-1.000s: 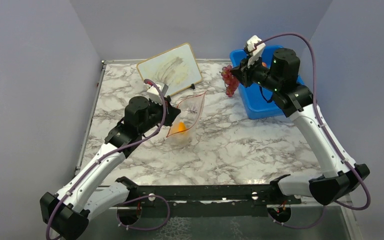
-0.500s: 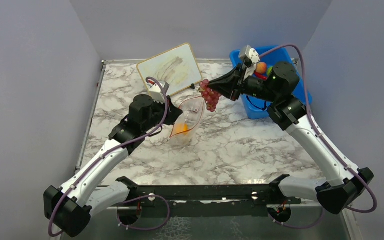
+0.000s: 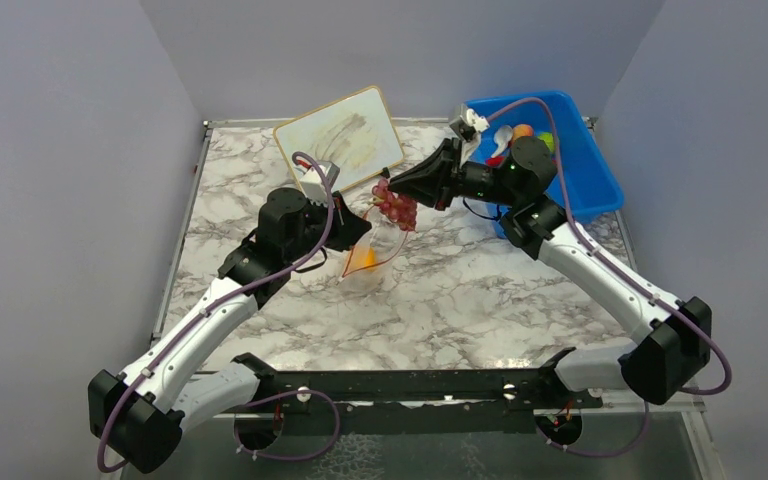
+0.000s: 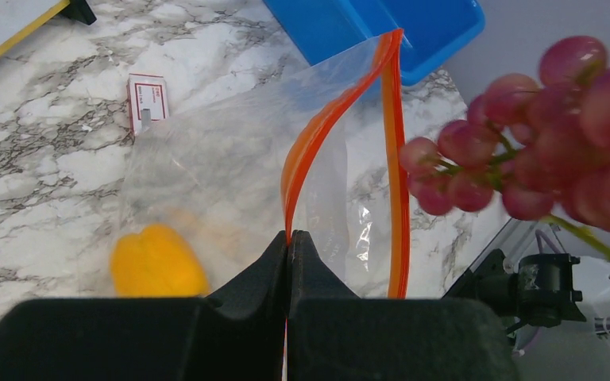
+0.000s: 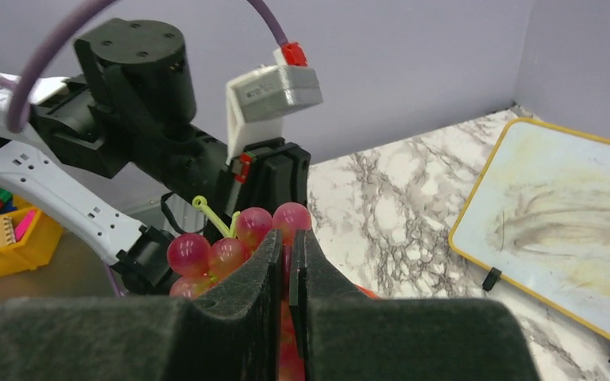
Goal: Place the food in the zip-top bag and seal the zipper
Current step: Place the fake fruit in the zipper food storage bag, then pick up the fake vegetable from the bin.
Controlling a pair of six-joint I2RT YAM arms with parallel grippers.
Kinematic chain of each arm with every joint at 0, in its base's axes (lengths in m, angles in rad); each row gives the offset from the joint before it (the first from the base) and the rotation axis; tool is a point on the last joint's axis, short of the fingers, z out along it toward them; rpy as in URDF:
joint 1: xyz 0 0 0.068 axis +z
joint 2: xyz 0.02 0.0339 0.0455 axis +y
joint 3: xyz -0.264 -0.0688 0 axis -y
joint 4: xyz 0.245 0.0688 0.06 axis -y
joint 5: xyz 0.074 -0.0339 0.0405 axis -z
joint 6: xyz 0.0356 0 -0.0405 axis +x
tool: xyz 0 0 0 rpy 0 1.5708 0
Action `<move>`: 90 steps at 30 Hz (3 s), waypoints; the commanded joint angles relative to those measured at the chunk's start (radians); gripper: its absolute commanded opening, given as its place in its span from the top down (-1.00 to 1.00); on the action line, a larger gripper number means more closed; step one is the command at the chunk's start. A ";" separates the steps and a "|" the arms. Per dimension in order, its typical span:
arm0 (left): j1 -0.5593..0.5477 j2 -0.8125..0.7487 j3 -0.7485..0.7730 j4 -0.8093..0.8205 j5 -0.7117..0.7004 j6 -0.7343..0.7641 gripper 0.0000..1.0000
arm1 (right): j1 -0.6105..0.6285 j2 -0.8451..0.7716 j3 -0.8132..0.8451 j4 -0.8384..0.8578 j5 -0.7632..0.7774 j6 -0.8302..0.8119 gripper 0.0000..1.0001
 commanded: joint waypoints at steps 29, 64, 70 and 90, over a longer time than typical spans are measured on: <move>0.006 -0.020 0.047 0.038 0.082 -0.014 1.00 | 0.013 0.134 -0.128 -0.098 -0.184 -0.666 0.98; 0.007 -0.050 -0.052 0.013 0.028 0.200 1.00 | 0.025 -0.022 -0.012 -0.235 0.203 -0.261 0.03; 0.007 -0.070 -0.059 0.006 0.057 0.305 1.00 | 0.024 -0.048 0.032 -0.280 0.601 -0.306 0.04; 0.007 -0.100 -0.145 0.054 0.061 0.325 1.00 | -0.367 0.360 0.320 -0.581 0.821 -0.637 0.20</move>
